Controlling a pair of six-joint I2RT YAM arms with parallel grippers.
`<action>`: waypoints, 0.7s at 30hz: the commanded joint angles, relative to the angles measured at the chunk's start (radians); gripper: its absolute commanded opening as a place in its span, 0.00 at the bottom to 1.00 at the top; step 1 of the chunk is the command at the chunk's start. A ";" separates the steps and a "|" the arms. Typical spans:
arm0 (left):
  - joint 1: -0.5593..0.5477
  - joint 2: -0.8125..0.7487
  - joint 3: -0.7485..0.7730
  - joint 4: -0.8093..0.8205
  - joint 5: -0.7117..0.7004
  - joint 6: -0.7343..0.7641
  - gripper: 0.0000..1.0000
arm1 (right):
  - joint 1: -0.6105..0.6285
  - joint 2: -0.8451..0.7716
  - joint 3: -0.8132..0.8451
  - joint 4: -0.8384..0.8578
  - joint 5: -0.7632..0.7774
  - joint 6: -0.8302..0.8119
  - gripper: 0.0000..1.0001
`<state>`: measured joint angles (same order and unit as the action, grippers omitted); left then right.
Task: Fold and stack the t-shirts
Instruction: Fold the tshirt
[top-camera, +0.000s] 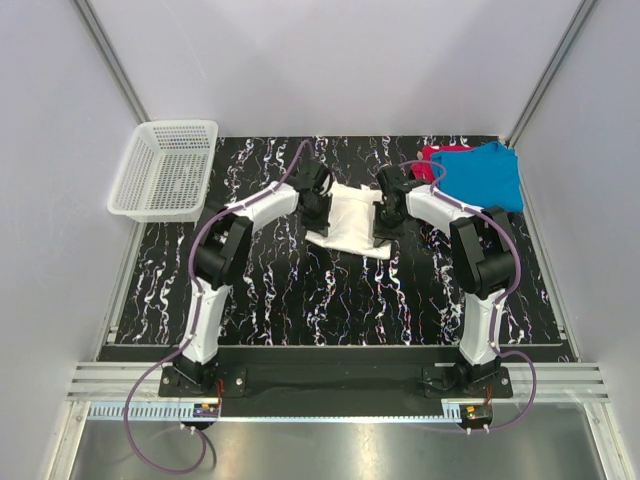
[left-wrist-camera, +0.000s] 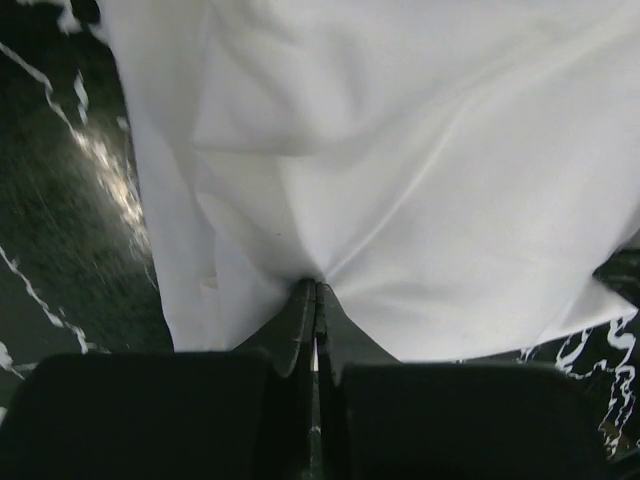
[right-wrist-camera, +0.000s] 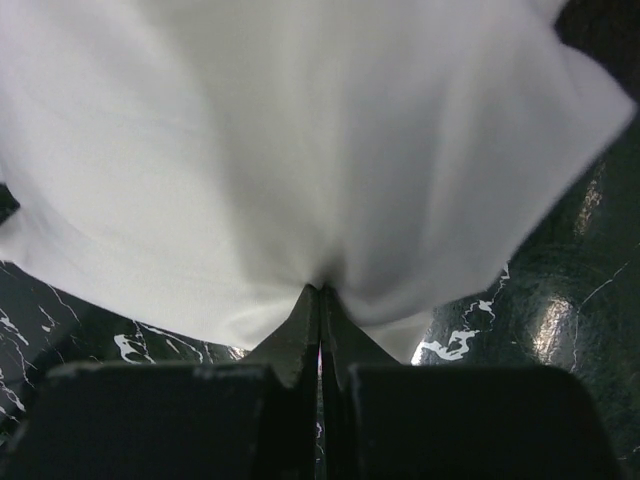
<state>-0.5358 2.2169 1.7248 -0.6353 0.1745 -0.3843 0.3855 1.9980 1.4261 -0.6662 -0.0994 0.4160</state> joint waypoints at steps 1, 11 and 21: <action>-0.039 -0.055 -0.196 -0.061 -0.024 -0.010 0.00 | 0.012 -0.060 -0.024 -0.050 -0.019 0.001 0.00; -0.119 -0.229 -0.418 -0.030 -0.010 -0.033 0.00 | 0.062 -0.171 -0.133 -0.064 -0.046 0.036 0.00; -0.213 -0.427 -0.580 -0.030 -0.001 -0.113 0.00 | 0.190 -0.330 -0.263 -0.098 -0.060 0.141 0.00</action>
<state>-0.7025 1.8645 1.2167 -0.5991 0.1783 -0.4564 0.5194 1.7607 1.2053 -0.7410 -0.1261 0.4873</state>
